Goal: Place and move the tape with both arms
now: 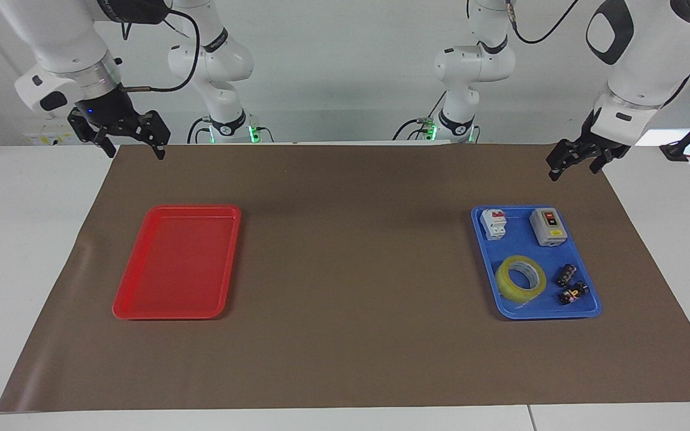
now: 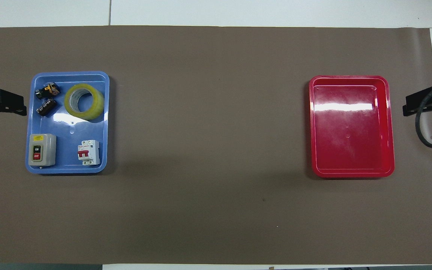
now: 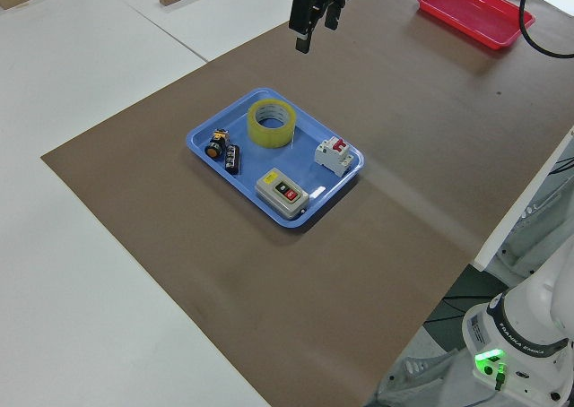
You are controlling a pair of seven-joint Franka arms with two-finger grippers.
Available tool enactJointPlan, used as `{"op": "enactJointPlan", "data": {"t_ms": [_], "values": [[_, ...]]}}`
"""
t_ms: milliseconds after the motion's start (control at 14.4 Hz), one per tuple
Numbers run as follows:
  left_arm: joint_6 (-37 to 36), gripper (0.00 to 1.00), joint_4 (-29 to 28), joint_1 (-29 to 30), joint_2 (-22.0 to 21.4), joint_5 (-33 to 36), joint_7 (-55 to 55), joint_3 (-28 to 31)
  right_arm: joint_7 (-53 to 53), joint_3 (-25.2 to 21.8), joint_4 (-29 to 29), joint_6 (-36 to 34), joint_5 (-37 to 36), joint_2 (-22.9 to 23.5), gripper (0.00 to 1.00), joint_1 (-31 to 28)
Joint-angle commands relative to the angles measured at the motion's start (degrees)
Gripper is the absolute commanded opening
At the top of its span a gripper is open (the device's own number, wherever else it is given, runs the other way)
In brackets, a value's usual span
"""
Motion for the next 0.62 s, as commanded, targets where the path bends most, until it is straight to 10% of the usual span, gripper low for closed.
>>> {"op": "enactJointPlan", "data": {"t_ms": [0, 554], "values": [[-0.2, 1.00, -0.8, 0.3, -0.9, -1.3, -0.4, 0.1, -1.6, 0.2, -1.2, 0.8, -0.3, -0.8, 1.00, -0.5], [2.7, 1.00, -0.9, 0.3, -0.7, -1.3, 0.3, 0.0, -1.6, 0.2, -1.1, 0.1, -0.2, -0.8, 1.00, -0.5]]}}
